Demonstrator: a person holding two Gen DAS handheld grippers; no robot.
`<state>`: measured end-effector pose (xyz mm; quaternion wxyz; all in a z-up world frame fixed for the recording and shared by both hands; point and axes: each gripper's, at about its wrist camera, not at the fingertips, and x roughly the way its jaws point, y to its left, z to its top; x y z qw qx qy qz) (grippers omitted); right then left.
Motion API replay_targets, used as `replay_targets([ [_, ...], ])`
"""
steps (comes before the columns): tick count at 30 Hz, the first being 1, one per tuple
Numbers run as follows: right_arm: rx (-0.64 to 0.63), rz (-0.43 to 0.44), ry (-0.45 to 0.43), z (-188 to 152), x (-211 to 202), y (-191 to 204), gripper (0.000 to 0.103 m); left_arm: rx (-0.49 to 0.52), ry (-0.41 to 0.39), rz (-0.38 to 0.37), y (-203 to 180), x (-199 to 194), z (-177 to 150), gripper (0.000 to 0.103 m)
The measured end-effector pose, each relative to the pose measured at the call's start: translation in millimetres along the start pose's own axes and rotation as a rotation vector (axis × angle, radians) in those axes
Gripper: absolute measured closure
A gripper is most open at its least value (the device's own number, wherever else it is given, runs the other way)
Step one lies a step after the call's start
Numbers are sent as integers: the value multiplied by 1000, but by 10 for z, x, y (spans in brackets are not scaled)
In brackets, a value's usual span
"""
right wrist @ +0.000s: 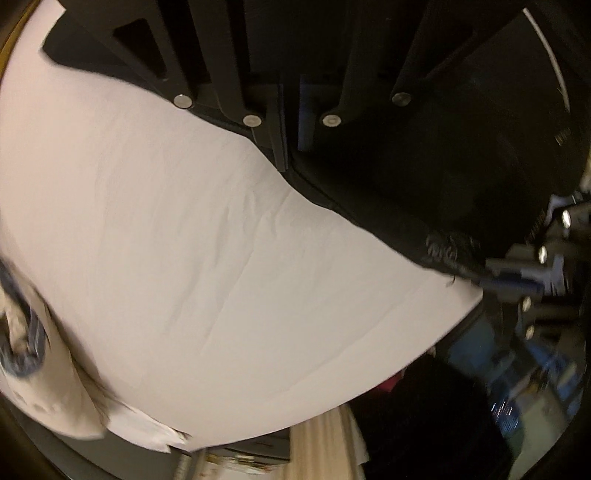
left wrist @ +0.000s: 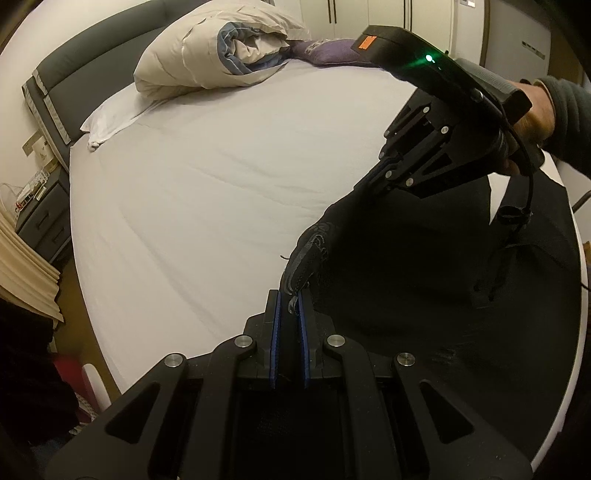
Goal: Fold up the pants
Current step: 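Lift and fold one half of the jeans over the other with both grippers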
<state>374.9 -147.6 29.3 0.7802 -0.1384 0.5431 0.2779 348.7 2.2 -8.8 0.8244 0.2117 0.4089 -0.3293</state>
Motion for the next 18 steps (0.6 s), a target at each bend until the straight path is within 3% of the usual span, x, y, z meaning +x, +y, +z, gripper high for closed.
replay_targets([
  [9, 168, 91, -66, -224, -192, -21, 99, -7, -26, -4, -67, -105, -45, 95],
  [18, 452, 248, -104, -537, -228, -47, 99, 5, -25, -41, -428, -298, -284, 95],
])
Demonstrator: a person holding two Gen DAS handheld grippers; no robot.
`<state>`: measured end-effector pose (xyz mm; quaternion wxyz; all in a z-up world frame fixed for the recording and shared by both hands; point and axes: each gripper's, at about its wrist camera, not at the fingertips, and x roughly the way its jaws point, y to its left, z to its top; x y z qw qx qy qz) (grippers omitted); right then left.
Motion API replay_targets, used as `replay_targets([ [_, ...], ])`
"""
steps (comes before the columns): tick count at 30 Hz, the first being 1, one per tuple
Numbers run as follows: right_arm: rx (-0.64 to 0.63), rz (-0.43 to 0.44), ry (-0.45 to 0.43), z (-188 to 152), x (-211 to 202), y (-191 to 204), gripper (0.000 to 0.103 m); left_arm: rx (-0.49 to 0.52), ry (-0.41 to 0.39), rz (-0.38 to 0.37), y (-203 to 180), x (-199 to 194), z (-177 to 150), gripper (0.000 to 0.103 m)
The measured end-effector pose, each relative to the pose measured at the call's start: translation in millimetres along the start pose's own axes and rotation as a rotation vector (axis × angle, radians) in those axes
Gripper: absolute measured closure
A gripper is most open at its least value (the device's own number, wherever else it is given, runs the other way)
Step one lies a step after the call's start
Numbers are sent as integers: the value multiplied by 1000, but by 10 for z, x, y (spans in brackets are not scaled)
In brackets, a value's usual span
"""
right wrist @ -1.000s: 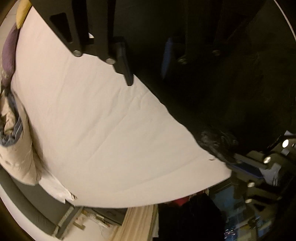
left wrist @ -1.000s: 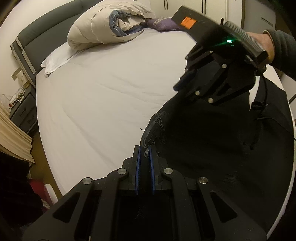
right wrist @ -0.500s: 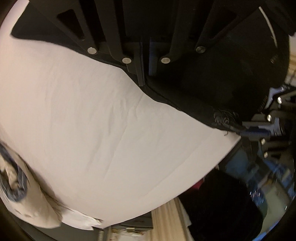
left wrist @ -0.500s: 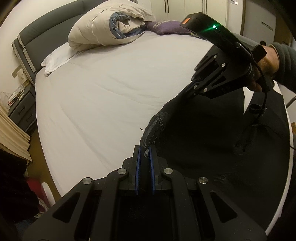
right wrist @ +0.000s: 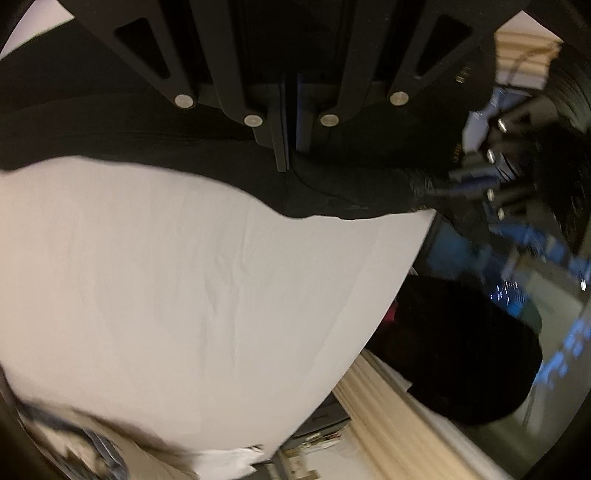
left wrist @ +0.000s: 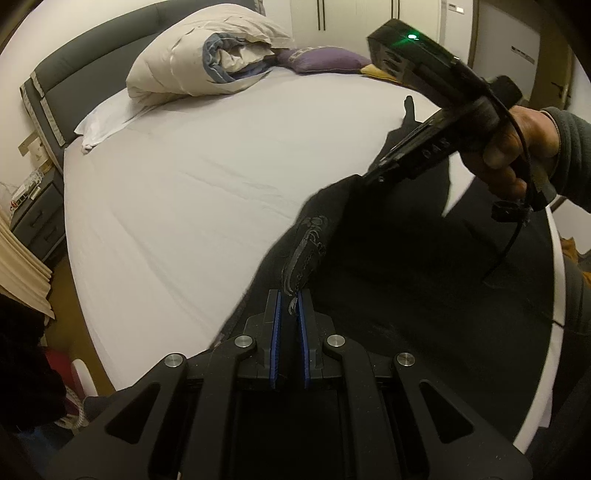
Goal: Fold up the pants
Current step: 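Lift and fold one half of the jeans over the other with both grippers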
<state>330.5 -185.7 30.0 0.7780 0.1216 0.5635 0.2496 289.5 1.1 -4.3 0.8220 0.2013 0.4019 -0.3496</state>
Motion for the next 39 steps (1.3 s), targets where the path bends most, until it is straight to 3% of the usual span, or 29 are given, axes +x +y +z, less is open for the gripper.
replay_targets([
  [3, 66, 31, -2, -11, 40, -23, 99, -14, -3, -13, -106, -71, -65, 95],
  [7, 43, 64, -1, -79, 19, 166, 99, -2, -8, -22, -287, -189, -146, 95],
  [13, 22, 57, 63, -708, 43, 297, 99, 59, 21, -52, -716, -262, -432, 95],
  [18, 9, 39, 72, -1148, -176, 276, 99, 59, 61, -99, -1004, -311, -736, 95],
  [25, -172, -138, 78, -1572, -370, 771, 99, 110, 84, -114, -1445, -455, -965, 95],
  [32, -270, -245, 95, -1930, -372, 976, 99, 145, 91, -101, -1705, -681, -1228, 95],
  [39, -263, -280, 101, -2021, -201, 1083, 99, 170, 124, -106, -1919, -667, -1495, 95],
])
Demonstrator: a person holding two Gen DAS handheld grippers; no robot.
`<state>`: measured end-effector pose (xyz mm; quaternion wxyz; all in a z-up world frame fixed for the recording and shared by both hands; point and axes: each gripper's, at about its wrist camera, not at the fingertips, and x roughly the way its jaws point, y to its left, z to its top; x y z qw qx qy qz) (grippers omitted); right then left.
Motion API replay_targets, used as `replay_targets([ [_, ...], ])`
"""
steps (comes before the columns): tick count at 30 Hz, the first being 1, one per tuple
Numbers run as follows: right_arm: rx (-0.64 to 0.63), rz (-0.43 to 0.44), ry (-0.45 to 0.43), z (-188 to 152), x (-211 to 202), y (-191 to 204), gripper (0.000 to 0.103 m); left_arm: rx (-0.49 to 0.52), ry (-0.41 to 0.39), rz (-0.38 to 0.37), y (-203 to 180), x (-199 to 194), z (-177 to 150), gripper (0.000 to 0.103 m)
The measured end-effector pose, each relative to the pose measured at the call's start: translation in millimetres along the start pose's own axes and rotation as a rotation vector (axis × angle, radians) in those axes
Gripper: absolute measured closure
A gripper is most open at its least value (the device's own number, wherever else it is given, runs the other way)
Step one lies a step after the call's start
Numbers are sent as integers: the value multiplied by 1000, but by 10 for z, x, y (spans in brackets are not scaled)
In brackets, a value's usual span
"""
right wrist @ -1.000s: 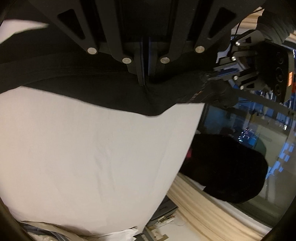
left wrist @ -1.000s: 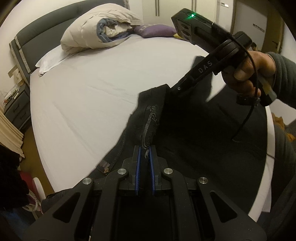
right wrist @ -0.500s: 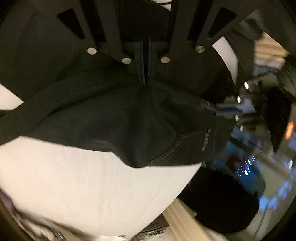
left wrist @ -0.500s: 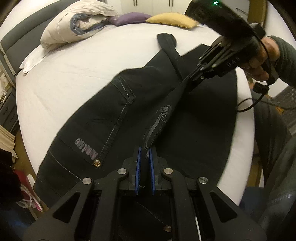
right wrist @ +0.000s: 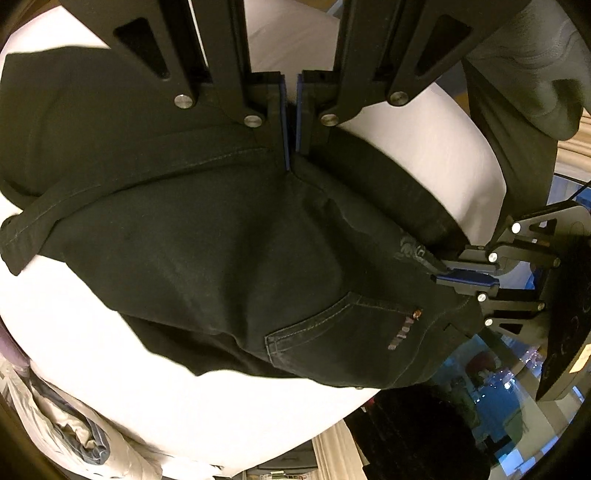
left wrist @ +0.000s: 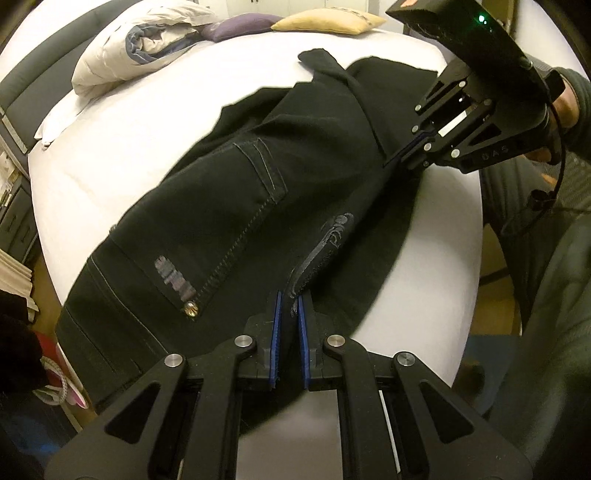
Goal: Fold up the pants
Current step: 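Lift and fold one half of the jeans over the other with both grippers, then open both grippers to release the folded jeans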
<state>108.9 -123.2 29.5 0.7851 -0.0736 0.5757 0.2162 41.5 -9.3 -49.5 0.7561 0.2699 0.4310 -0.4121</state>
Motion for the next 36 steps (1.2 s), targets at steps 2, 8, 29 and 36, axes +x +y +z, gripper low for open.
replay_targets([
  [2, -13, -22, -1, 21, 3, 13, 99, 17, 2, 10, -58, 14, -32, 95],
  [8, -45, -79, -12, -14, 26, 302, 99, 27, -3, 20, -127, 54, 80, 95],
  [29, 49, -108, -94, -383, 159, 348, 94, -256, -19, 78, 175, -327, -341, 36],
  [36, 55, -143, -121, -457, 190, 517, 92, -341, -158, 67, 212, -458, 119, 36],
])
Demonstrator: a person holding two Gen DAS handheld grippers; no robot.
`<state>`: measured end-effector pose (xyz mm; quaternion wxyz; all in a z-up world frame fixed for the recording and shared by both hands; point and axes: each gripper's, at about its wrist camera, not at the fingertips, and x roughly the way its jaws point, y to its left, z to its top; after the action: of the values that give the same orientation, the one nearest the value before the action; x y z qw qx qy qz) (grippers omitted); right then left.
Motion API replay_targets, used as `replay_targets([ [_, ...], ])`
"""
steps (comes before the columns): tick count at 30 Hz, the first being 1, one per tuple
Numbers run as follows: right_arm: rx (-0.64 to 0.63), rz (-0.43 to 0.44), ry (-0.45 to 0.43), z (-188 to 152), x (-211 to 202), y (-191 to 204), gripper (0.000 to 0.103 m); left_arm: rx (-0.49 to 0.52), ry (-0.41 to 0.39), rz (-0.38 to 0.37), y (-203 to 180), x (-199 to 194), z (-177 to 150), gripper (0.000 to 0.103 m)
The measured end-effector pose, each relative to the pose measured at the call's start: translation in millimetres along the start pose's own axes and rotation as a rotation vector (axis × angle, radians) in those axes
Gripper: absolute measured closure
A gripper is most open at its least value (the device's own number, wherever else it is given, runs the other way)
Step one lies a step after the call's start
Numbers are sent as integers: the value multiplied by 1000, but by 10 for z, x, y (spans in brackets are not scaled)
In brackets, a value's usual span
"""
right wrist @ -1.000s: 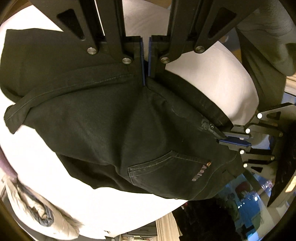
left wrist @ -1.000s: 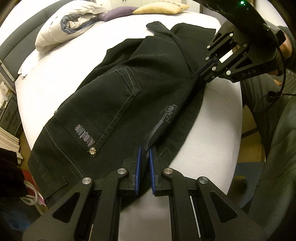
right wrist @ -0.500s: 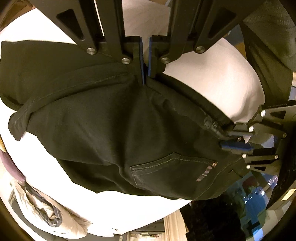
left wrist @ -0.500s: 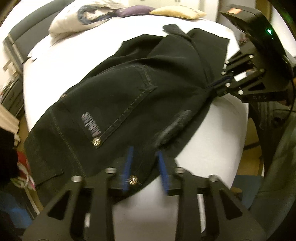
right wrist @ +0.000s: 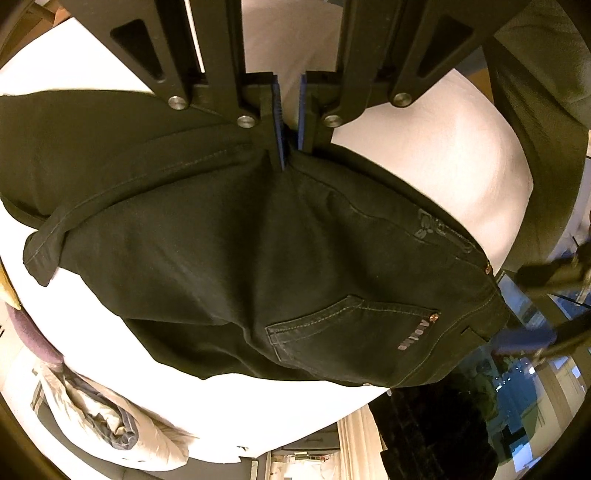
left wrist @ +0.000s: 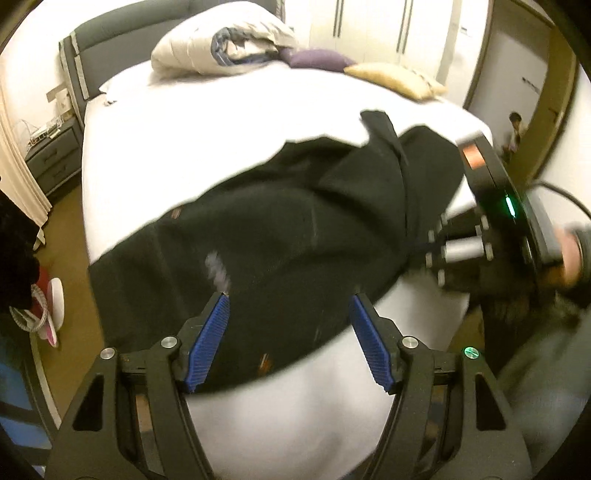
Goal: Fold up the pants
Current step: 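Open both grippers to release the folded jeans, then grasp the jeans leg hem with the right gripper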
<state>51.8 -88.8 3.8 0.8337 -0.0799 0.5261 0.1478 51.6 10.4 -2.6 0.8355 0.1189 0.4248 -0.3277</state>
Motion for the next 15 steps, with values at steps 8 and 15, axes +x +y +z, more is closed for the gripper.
replay_targets([
  [8, 101, 144, -45, -201, -231, -257, 47, -139, 181, -62, -25, 1181, 195, 38],
  [15, 577, 245, -185, -341, -612, -1719, 47, -184, 121, -103, -61, 903, 337, 38],
])
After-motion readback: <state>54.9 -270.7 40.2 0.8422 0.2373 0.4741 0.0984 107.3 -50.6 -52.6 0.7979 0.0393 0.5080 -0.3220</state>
